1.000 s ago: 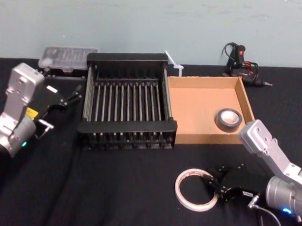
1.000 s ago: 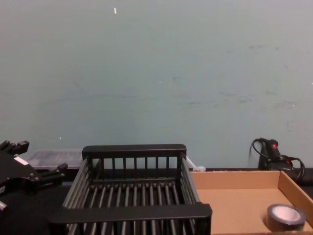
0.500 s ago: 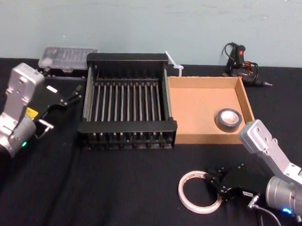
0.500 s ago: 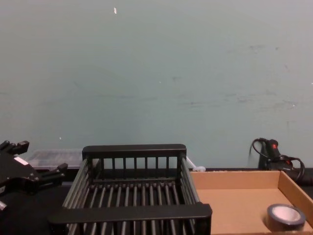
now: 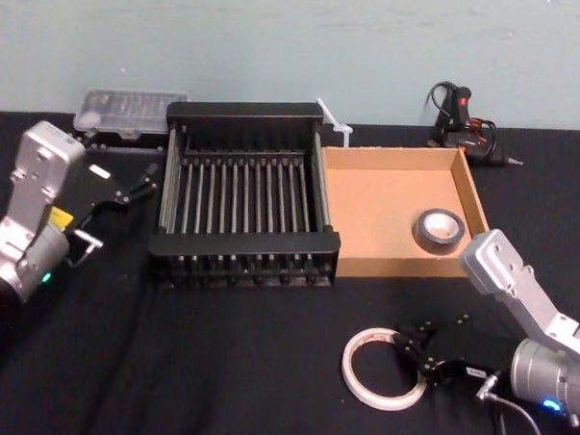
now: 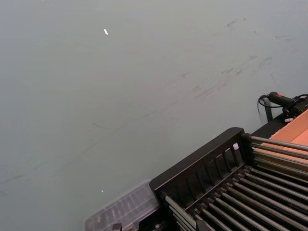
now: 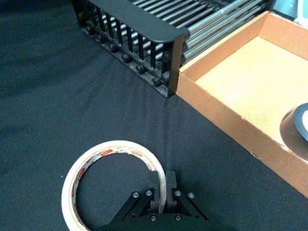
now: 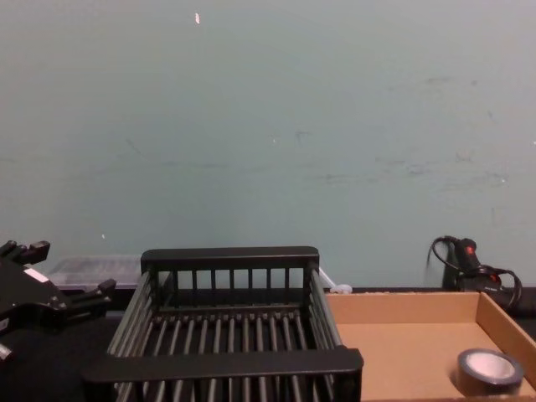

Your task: Pick up the white tape and place it into the black box , Pick up the silver tape and place it into the brown box.

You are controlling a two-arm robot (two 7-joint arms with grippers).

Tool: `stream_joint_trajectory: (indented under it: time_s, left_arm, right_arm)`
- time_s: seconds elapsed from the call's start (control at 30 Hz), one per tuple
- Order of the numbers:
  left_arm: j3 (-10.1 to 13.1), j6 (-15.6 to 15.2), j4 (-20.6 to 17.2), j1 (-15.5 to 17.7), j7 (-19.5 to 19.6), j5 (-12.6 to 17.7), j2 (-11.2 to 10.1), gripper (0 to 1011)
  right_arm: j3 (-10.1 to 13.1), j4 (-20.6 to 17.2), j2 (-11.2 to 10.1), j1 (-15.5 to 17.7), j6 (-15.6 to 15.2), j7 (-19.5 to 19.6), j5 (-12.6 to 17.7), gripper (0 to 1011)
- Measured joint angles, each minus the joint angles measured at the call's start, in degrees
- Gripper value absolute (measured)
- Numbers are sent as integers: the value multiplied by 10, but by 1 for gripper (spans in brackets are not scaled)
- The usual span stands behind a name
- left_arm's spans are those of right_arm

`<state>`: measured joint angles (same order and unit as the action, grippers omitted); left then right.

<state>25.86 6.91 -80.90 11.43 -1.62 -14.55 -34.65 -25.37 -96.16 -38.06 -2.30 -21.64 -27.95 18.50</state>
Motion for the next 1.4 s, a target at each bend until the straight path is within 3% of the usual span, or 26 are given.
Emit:
stream_joint_trajectory:
  time_s: [0.6, 1.07, 1.4]
  left_arm:
    - [0, 0, 0, 0, 0, 0, 0, 1001]
    - [0, 0, 0, 0, 0, 0, 0, 1001]
    - [0, 0, 0, 0, 0, 0, 0, 1001]
  right_arm:
    - [33, -14, 9, -1, 0, 19, 44, 94]
    - [62, -5, 29, -35, 4, 59, 55, 94]
    - [70, 5, 43, -59, 0, 71, 56, 94]
